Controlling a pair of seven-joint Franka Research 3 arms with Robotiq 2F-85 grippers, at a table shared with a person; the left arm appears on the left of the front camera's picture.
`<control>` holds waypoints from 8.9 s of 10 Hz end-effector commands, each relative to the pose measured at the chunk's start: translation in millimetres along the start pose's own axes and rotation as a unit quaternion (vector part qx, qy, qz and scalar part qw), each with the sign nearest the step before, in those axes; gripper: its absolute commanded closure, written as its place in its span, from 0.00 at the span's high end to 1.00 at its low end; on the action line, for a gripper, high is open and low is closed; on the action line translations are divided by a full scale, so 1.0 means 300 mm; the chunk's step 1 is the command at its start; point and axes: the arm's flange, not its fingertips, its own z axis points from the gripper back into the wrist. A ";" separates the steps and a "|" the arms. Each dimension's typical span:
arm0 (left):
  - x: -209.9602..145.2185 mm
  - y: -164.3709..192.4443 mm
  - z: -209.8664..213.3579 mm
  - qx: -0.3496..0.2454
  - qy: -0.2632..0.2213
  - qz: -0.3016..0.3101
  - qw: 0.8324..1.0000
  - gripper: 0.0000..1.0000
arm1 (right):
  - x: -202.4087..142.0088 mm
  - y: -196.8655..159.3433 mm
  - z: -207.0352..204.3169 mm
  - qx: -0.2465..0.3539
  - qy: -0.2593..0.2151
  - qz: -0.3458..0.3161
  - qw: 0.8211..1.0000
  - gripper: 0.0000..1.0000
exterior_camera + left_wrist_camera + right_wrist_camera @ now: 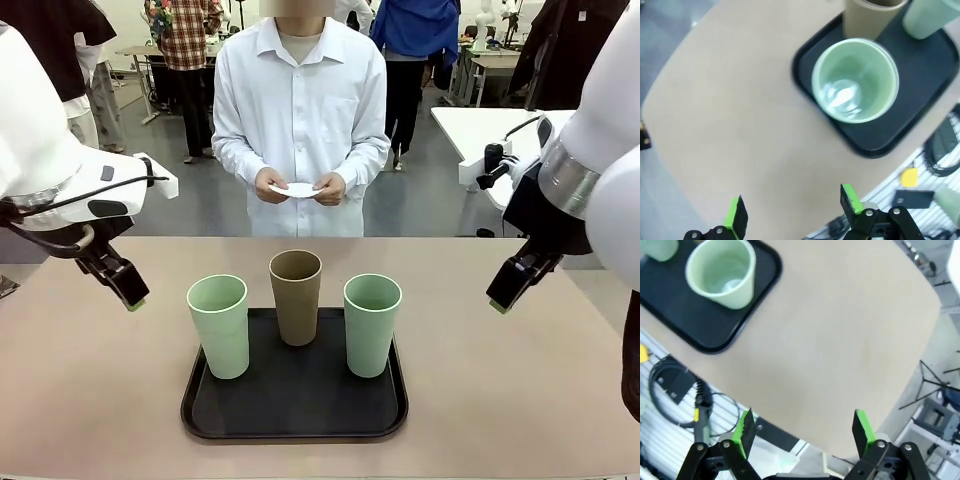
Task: Place coasters on the table and set cups on them.
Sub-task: Pick up one Reusable plastic cup and place it on a coaster set by the human.
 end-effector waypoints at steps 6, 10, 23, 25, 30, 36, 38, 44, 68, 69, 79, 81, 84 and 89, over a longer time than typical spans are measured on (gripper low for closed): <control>-0.106 0.177 0.048 -0.286 -0.154 0.115 0.939 1.00 | -0.174 -0.251 -0.225 0.403 -0.104 -0.257 0.872 1.00; -0.220 0.296 0.039 -0.436 -0.213 0.164 0.859 1.00 | -0.276 -0.326 -0.304 0.509 -0.138 -0.318 0.788 1.00; -0.683 0.626 -0.283 -0.537 -0.159 0.391 0.730 1.00 | -0.699 -0.419 -0.453 0.570 -0.131 -0.376 0.719 1.00; -0.662 0.788 -0.307 -0.545 -0.145 0.392 0.727 1.00 | -0.654 -0.673 -0.446 0.571 -0.122 -0.387 0.714 1.00; -0.662 0.788 -0.307 -0.545 -0.145 0.392 0.727 1.00 | -0.654 -0.673 -0.446 0.571 -0.122 -0.387 0.714 1.00; -0.662 0.788 -0.307 -0.545 -0.145 0.392 0.727 1.00 | -0.654 -0.673 -0.446 0.571 -0.122 -0.387 0.714 1.00; -0.662 0.788 -0.307 -0.545 -0.145 0.392 0.727 1.00 | -0.654 -0.673 -0.446 0.571 -0.122 -0.387 0.714 1.00; -0.662 0.788 -0.307 -0.545 -0.145 0.392 0.727 1.00 | -0.654 -0.673 -0.446 0.571 -0.122 -0.387 0.714 1.00; -0.662 0.788 -0.307 -0.545 -0.145 0.392 0.727 1.00 | 0.308 -0.400 -0.293 0.231 0.031 0.191 0.954 1.00; -0.662 0.788 -0.307 -0.545 -0.145 0.392 0.727 1.00 | 0.308 -0.400 -0.293 0.231 0.031 0.191 0.954 1.00; -0.662 0.788 -0.307 -0.545 -0.145 0.392 0.727 1.00 | -0.059 -0.543 -0.597 0.422 -0.432 0.232 0.763 1.00; -0.662 0.788 -0.307 -0.545 -0.145 0.392 0.727 1.00 | -0.076 -0.517 -0.649 0.430 -0.429 0.322 0.726 1.00; -0.662 0.788 -0.307 -0.545 -0.145 0.392 0.727 1.00 | -0.048 -0.472 -0.719 0.434 -0.424 0.358 0.709 1.00; -0.662 0.788 -0.307 -0.545 -0.145 0.392 0.727 1.00 | -0.007 -0.458 -0.776 0.423 -0.408 0.294 0.754 1.00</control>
